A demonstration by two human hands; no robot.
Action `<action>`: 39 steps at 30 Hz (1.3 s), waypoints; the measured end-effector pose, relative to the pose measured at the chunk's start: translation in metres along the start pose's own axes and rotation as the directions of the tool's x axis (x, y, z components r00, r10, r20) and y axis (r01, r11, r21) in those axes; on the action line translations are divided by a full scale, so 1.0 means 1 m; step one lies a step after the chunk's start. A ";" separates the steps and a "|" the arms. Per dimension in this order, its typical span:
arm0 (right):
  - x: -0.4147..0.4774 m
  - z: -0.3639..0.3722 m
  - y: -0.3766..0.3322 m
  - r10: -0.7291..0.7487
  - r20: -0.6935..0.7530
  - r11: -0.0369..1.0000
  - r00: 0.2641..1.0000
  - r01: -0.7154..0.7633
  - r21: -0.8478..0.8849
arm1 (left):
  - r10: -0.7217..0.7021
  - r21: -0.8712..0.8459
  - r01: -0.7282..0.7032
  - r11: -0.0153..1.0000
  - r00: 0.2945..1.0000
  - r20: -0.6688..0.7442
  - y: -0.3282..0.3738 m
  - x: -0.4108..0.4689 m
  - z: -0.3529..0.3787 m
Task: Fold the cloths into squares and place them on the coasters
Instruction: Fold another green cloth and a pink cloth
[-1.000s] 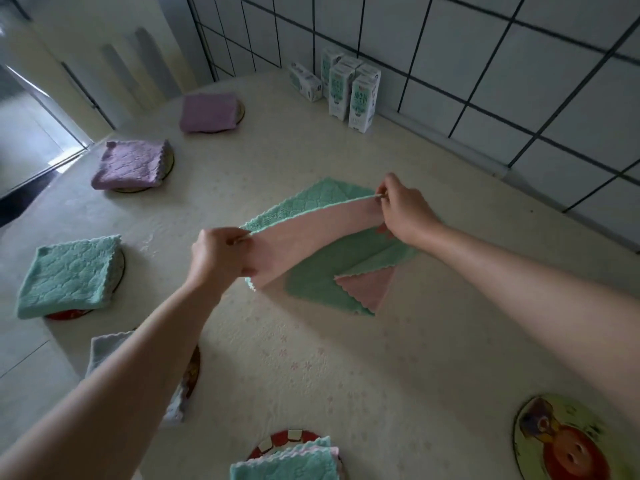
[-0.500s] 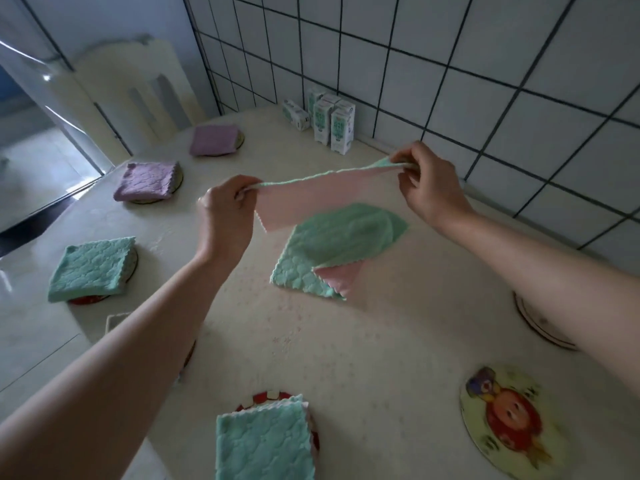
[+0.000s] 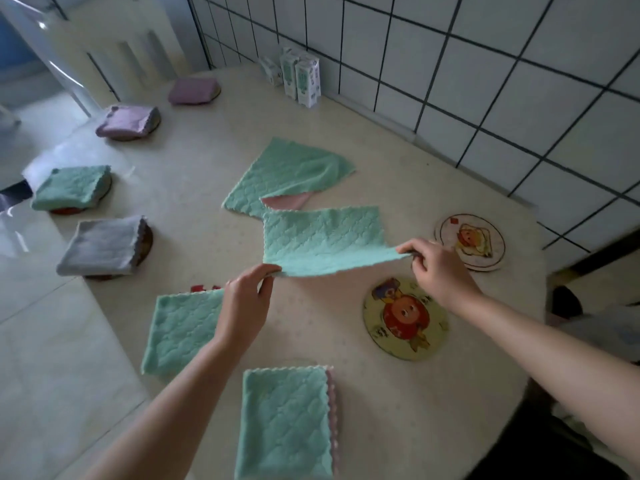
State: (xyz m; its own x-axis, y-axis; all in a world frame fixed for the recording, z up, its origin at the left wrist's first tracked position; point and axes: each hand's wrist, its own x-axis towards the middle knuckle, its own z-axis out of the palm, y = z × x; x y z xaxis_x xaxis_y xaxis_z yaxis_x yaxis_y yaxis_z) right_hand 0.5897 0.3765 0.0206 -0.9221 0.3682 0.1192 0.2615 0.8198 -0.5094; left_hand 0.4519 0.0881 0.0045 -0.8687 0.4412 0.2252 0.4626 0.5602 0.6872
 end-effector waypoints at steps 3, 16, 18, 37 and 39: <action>-0.037 0.010 0.015 0.017 0.048 1.000 0.999 -0.017 -0.013 | -0.075 0.050 0.072 0.996 0.995 0.058 -0.003 -0.047 0.011; -0.101 0.008 0.038 0.076 0.146 0.991 0.986 -0.091 0.097 | -0.186 0.052 0.181 0.982 0.976 0.116 0.014 -0.101 0.003; -0.093 0.006 0.037 0.081 0.148 0.986 0.986 -0.101 0.132 | -0.219 0.032 0.217 0.976 0.966 0.135 0.013 -0.096 0.002; 0.082 0.076 0.043 0.493 0.151 0.767 0.857 -0.510 0.388 | -0.722 -0.367 0.697 0.616 0.686 0.089 -0.058 0.020 0.062; 0.086 0.082 0.046 0.508 0.146 0.760 0.849 -0.521 0.389 | -0.713 -0.339 0.684 0.646 0.699 0.052 -0.063 0.024 0.067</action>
State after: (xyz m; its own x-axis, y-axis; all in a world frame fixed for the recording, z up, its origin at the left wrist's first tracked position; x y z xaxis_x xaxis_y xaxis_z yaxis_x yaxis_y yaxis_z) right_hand 0.4989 0.4098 -0.0621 -0.6919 0.6645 -0.2823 0.5684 0.2601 -0.7806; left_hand 0.4137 0.1100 -0.0796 -0.9280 -0.0547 -0.3685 -0.3554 0.4263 0.8318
